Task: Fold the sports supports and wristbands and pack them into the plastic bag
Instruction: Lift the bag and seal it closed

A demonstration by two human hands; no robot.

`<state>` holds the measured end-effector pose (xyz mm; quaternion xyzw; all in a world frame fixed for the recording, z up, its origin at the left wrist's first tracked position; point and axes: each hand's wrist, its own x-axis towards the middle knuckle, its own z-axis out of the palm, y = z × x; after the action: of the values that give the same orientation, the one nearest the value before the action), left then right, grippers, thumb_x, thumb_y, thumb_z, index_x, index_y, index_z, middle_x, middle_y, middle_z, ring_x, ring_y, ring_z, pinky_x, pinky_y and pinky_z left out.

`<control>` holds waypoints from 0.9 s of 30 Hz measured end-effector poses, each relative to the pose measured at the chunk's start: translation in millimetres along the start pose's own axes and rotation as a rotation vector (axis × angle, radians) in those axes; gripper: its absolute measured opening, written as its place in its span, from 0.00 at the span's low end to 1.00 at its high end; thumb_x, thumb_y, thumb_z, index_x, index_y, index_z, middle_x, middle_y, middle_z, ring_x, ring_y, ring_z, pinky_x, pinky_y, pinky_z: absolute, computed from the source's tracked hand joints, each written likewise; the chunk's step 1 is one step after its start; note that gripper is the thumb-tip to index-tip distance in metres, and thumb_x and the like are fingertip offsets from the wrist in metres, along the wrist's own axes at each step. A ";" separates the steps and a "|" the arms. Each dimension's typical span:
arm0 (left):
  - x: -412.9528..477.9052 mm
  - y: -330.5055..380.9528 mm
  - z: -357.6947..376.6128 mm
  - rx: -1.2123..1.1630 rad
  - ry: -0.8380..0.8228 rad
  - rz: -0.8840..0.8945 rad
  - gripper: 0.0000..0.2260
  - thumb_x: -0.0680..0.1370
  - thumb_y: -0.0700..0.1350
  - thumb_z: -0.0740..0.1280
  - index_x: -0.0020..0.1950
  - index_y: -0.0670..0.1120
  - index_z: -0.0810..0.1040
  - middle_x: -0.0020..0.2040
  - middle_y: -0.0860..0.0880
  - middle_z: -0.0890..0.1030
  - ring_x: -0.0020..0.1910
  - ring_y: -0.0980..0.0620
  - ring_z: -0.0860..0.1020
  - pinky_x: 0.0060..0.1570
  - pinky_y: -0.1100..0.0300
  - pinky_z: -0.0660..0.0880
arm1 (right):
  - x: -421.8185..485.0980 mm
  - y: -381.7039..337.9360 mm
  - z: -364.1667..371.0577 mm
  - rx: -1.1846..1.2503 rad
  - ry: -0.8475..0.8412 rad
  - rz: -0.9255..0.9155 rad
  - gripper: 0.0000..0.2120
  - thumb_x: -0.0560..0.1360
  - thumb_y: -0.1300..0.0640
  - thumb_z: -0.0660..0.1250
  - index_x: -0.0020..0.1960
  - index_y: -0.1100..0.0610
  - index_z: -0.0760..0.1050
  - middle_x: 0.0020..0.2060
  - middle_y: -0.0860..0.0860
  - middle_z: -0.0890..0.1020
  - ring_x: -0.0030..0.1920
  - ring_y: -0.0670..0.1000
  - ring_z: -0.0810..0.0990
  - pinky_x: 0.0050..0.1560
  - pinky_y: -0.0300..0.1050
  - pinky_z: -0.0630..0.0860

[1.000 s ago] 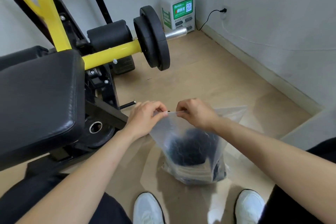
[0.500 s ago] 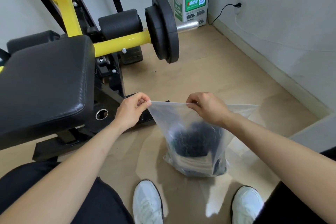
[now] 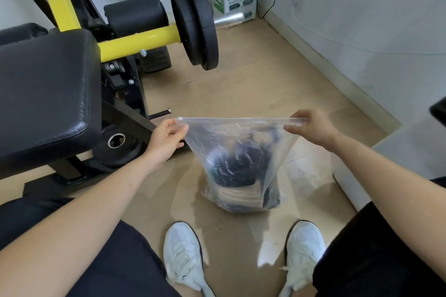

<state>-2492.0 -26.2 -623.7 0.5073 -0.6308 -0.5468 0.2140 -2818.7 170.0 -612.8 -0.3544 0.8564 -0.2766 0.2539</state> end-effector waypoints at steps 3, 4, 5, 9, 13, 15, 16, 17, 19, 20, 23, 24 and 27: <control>-6.1 -10.6 6.3 0.086 -0.165 -0.033 0.14 0.79 0.49 0.71 0.64 0.48 0.77 0.60 0.51 0.82 0.60 0.54 0.80 0.60 0.54 0.78 | -2.0 11.7 0.3 0.219 -0.028 0.047 0.07 0.75 0.58 0.73 0.46 0.63 0.81 0.37 0.55 0.81 0.36 0.52 0.79 0.30 0.42 0.77; -6.3 -13.4 8.1 0.133 -0.199 -0.020 0.12 0.79 0.49 0.71 0.62 0.50 0.79 0.60 0.52 0.82 0.60 0.54 0.80 0.62 0.52 0.78 | -2.0 9.1 1.3 0.245 -0.013 0.048 0.07 0.75 0.60 0.73 0.46 0.64 0.80 0.36 0.57 0.80 0.34 0.52 0.79 0.27 0.41 0.77; -6.8 -15.0 10.4 0.164 -0.216 0.001 0.10 0.80 0.49 0.70 0.60 0.50 0.80 0.59 0.53 0.83 0.60 0.54 0.80 0.64 0.50 0.77 | -0.7 6.8 3.5 0.278 0.017 0.055 0.07 0.75 0.62 0.72 0.46 0.66 0.80 0.35 0.58 0.79 0.32 0.53 0.78 0.25 0.41 0.76; -10.1 -8.8 23.5 0.115 -0.177 0.021 0.08 0.83 0.46 0.65 0.54 0.44 0.81 0.51 0.48 0.87 0.54 0.48 0.84 0.63 0.43 0.77 | 8.0 9.4 15.0 0.500 0.137 0.181 0.06 0.74 0.65 0.73 0.42 0.66 0.77 0.34 0.60 0.77 0.29 0.56 0.76 0.28 0.45 0.81; -11.1 7.1 43.7 0.018 -0.128 0.054 0.06 0.81 0.44 0.69 0.49 0.42 0.80 0.45 0.43 0.87 0.47 0.43 0.85 0.53 0.45 0.80 | 11.5 25.9 13.4 0.464 0.216 0.289 0.07 0.74 0.62 0.73 0.41 0.62 0.76 0.37 0.60 0.78 0.30 0.54 0.77 0.32 0.49 0.80; -8.8 15.2 54.4 -0.008 -0.115 0.083 0.06 0.79 0.44 0.71 0.49 0.40 0.81 0.43 0.41 0.86 0.40 0.48 0.85 0.48 0.48 0.81 | 12.7 32.7 8.3 0.318 0.288 0.289 0.07 0.73 0.58 0.73 0.44 0.62 0.79 0.38 0.57 0.81 0.36 0.57 0.80 0.39 0.54 0.82; -8.4 19.3 59.7 -0.021 -0.109 0.100 0.07 0.79 0.43 0.71 0.49 0.39 0.81 0.43 0.39 0.86 0.37 0.50 0.83 0.46 0.50 0.80 | 12.1 34.3 5.8 0.191 0.318 0.259 0.08 0.72 0.55 0.72 0.47 0.60 0.80 0.40 0.56 0.82 0.42 0.58 0.81 0.45 0.54 0.81; -7.1 22.7 64.9 -0.040 -0.100 0.114 0.08 0.79 0.43 0.72 0.49 0.38 0.80 0.42 0.38 0.85 0.34 0.51 0.82 0.45 0.50 0.78 | 10.3 32.8 3.5 0.044 0.323 0.205 0.10 0.72 0.52 0.71 0.50 0.57 0.80 0.45 0.54 0.82 0.49 0.59 0.80 0.50 0.53 0.79; -4.3 30.0 73.6 -0.074 -0.077 0.137 0.08 0.79 0.43 0.72 0.47 0.39 0.80 0.41 0.36 0.84 0.33 0.52 0.81 0.44 0.52 0.77 | 6.2 20.1 0.1 -0.215 0.256 0.026 0.16 0.72 0.44 0.71 0.57 0.49 0.79 0.54 0.48 0.80 0.60 0.57 0.73 0.58 0.51 0.68; -2.2 33.0 77.3 -0.089 -0.065 0.147 0.08 0.79 0.43 0.72 0.46 0.39 0.80 0.40 0.37 0.84 0.33 0.54 0.81 0.44 0.54 0.76 | 3.8 8.8 -1.7 -0.307 0.205 -0.077 0.18 0.72 0.40 0.70 0.59 0.46 0.78 0.55 0.45 0.79 0.63 0.55 0.70 0.58 0.50 0.63; 6.8 42.9 86.5 -0.118 -0.038 0.157 0.07 0.79 0.44 0.72 0.45 0.42 0.79 0.36 0.46 0.84 0.33 0.59 0.79 0.42 0.62 0.74 | 2.0 -28.5 -7.2 -0.248 0.009 -0.260 0.22 0.71 0.36 0.71 0.62 0.44 0.76 0.50 0.40 0.82 0.57 0.46 0.76 0.55 0.47 0.65; 11.3 46.2 89.3 -0.124 -0.036 0.159 0.06 0.79 0.44 0.72 0.44 0.44 0.79 0.34 0.49 0.84 0.33 0.60 0.79 0.41 0.64 0.74 | 3.1 -36.2 -7.8 -0.145 -0.063 -0.253 0.23 0.71 0.38 0.72 0.62 0.45 0.76 0.47 0.41 0.83 0.51 0.45 0.80 0.53 0.46 0.71; 29.8 53.8 98.6 -0.148 -0.020 0.147 0.06 0.79 0.42 0.71 0.42 0.46 0.79 0.32 0.52 0.83 0.31 0.60 0.80 0.35 0.69 0.73 | 11.5 -49.0 -7.7 -0.070 -0.153 -0.266 0.19 0.70 0.42 0.75 0.58 0.46 0.78 0.39 0.42 0.83 0.40 0.44 0.82 0.45 0.43 0.76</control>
<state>-2606.9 -11.8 -614.0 0.4370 -0.6265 -0.5796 0.2840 -2807.8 134.5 -578.0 -0.4934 0.7892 -0.2498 0.2671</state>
